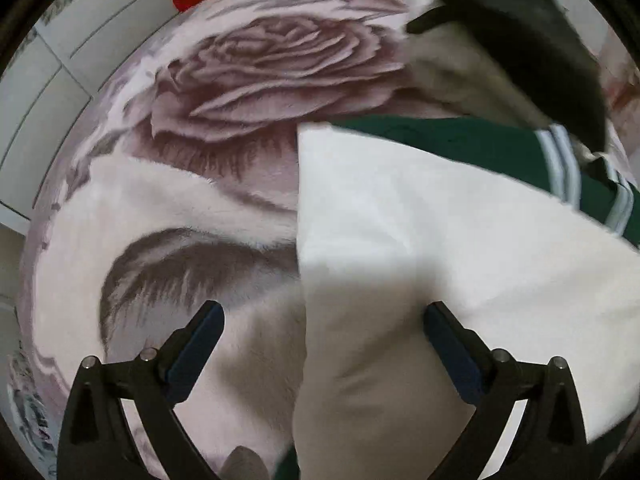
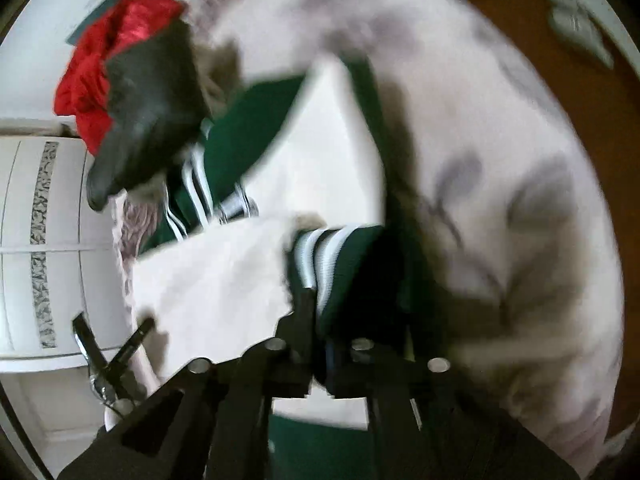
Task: Fold large clothes
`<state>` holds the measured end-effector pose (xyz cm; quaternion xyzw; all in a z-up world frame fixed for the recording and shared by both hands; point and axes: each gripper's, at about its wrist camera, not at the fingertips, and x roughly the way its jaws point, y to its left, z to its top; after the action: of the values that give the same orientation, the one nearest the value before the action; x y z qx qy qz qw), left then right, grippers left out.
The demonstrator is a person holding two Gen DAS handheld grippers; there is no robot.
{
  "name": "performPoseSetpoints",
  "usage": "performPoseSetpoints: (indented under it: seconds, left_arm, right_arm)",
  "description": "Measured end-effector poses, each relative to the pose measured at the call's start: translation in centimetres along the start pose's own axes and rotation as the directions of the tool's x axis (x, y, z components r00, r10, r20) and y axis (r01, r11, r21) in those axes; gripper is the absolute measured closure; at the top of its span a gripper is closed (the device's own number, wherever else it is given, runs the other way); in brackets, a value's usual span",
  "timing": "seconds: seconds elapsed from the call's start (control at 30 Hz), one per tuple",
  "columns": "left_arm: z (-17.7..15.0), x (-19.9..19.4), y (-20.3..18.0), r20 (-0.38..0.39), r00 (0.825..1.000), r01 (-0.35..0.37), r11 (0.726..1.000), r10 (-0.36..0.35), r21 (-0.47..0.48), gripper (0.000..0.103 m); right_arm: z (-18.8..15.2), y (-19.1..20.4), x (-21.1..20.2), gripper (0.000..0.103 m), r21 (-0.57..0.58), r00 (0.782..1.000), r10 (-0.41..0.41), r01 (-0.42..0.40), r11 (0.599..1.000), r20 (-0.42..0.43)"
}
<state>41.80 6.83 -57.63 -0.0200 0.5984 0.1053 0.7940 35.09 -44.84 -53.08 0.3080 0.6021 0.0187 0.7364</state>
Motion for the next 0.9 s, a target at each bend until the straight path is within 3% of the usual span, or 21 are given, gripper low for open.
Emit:
performPoseSetpoints:
  seconds: [0.07,0.17,0.23,0.33,0.4,0.43,0.47,0.57,0.7,0.73,0.77,0.9]
  left_arm:
    - [0.2,0.9,0.5,-0.007,0.999,0.043,0.999,-0.043,-0.024,0.0]
    - [-0.3,-0.7,0.3,0.003,0.999,0.033,0.999,-0.033,-0.018,0.0]
    - [-1.6,-3.8,0.5,0.025,0.999,0.028,1.0,-0.028,-0.012,0.0]
    - [-5.0,-8.7,1.9,0.062,0.998,0.014,1.0,-0.014,-0.001,0.0]
    - [-8.6,-11.0,3.4,0.053,0.999,-0.01,1.0,0.009,0.012,0.0]
    - [-10.3,-11.6,4.1,0.038,0.999,-0.028,0.999,0.027,0.016,0.0]
    - [-12.3,-12.2,5.1,0.015,0.999,-0.041,0.999,0.041,0.011,0.0]
    - [-17.8,-12.7,7.7,-0.072,0.996,-0.055,0.998,0.052,-0.041,0.0]
    - [-24.7,-13.6,9.8,-0.147,0.983,-0.124,0.987,0.108,-0.104,0.0]
    - [-26.1,-13.9,10.1,-0.161,0.98,-0.135,0.983,0.115,-0.124,0.0]
    - [-27.3,-14.3,10.5,-0.173,0.978,-0.146,0.978,0.119,-0.15,0.0]
    - [-31.5,-17.1,11.0,-0.181,0.973,-0.188,0.951,0.146,-0.245,0.0]
  right_arm:
    - [0.4,0.9,1.3,0.1,0.012,0.997,-0.072,0.072,0.997,-0.02]
    - [-0.2,2.1,1.8,0.095,0.038,0.985,-0.136,0.141,0.989,-0.103]
    - [-1.8,3.1,0.4,0.088,0.063,0.988,-0.096,0.104,0.993,-0.118]
    - [-7.2,5.6,-2.7,0.062,0.061,0.99,-0.007,0.016,0.998,-0.142]
    - [-12.6,7.4,-1.7,0.056,0.07,0.962,0.059,-0.042,0.997,-0.268]
    - [-14.6,8.0,-0.6,0.056,0.086,0.941,0.088,-0.064,0.994,-0.327]
    - [-17.8,8.9,1.5,0.056,0.116,0.902,0.141,-0.102,0.988,-0.407]
    - [-22.9,10.8,7.8,0.056,0.144,0.836,0.185,-0.128,0.981,-0.516]
    - [-25.7,12.5,15.9,0.056,0.214,0.779,0.253,-0.156,0.964,-0.574]
    - [-26.3,13.0,16.8,0.06,0.228,0.779,0.283,-0.183,0.956,-0.559]
    - [-26.6,13.7,16.8,0.096,0.216,0.793,0.294,-0.209,0.954,-0.533]
    - [-26.2,16.1,13.0,0.096,0.139,0.828,0.278,-0.241,0.96,-0.487]
